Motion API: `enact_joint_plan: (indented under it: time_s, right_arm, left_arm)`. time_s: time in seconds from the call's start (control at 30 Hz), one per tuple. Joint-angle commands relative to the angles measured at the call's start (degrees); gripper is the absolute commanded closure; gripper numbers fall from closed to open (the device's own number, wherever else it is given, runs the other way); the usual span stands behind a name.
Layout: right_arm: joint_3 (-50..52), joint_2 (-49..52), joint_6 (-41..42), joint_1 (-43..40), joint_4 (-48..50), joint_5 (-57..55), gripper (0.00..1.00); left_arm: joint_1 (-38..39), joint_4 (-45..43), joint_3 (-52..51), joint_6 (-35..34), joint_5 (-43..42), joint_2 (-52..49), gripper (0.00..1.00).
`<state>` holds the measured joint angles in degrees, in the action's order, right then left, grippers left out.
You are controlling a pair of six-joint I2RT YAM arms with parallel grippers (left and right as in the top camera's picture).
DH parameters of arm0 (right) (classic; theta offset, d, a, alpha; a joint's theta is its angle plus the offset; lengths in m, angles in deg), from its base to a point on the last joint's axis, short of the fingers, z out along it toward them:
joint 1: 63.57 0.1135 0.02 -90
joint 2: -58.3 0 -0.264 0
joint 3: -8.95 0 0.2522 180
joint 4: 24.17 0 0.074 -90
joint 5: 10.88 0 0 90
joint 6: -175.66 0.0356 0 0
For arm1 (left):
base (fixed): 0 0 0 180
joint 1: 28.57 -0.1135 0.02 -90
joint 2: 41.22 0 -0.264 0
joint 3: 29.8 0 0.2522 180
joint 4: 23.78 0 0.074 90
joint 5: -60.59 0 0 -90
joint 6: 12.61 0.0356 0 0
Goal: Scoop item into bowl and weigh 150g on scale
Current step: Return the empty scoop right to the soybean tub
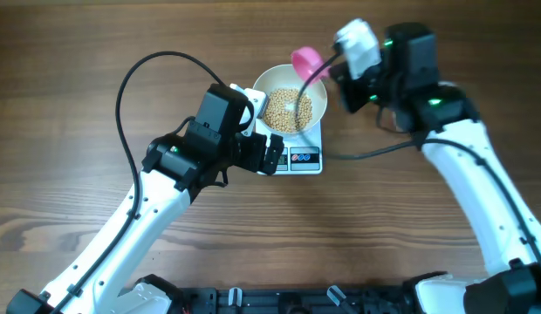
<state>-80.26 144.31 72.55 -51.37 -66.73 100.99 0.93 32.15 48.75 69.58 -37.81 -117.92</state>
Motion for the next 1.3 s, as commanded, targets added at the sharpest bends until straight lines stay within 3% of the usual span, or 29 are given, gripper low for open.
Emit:
enact_joint_plan:
  time_s: [0.0,0.2,0.33,0.57,0.87,1.27]
  right_arm:
    - [-0.3,-3.5,6.3,-8.9,-0.2,11.3,0.96]
    - [-0.3,-3.7,4.7,-21.3,-7.3,10.1,0.96]
    - [-0.3,-3.7,4.1,-25.0,-11.2,-1.9,0.96]
    - [-0.3,-3.6,4.0,-24.9,-14.0,-18.6,0.96]
    - [-0.2,-3.3,2.5,-23.5,-17.2,-26.7,0.96]
    - [-0.2,4.6,2.6,-15.8,-18.2,-40.1,0.95]
  left_arm:
    - [-0.4,-0.2,0.9,-0.3,0.4,0.2,0.0]
    - [-0.4,-0.2,0.9,-0.3,0.4,0.2,0.0]
    - [-0.4,-0.2,0.9,-0.3,0.4,0.2,0.0]
    - [-0.4,-0.2,0.9,-0.3,0.3,0.2,0.0]
    - [-0.4,-0.2,0.9,-0.3,0.4,0.2,0.0]
    - [-0.4,-0.2,0.9,-0.3,0.4,0.2,0.0]
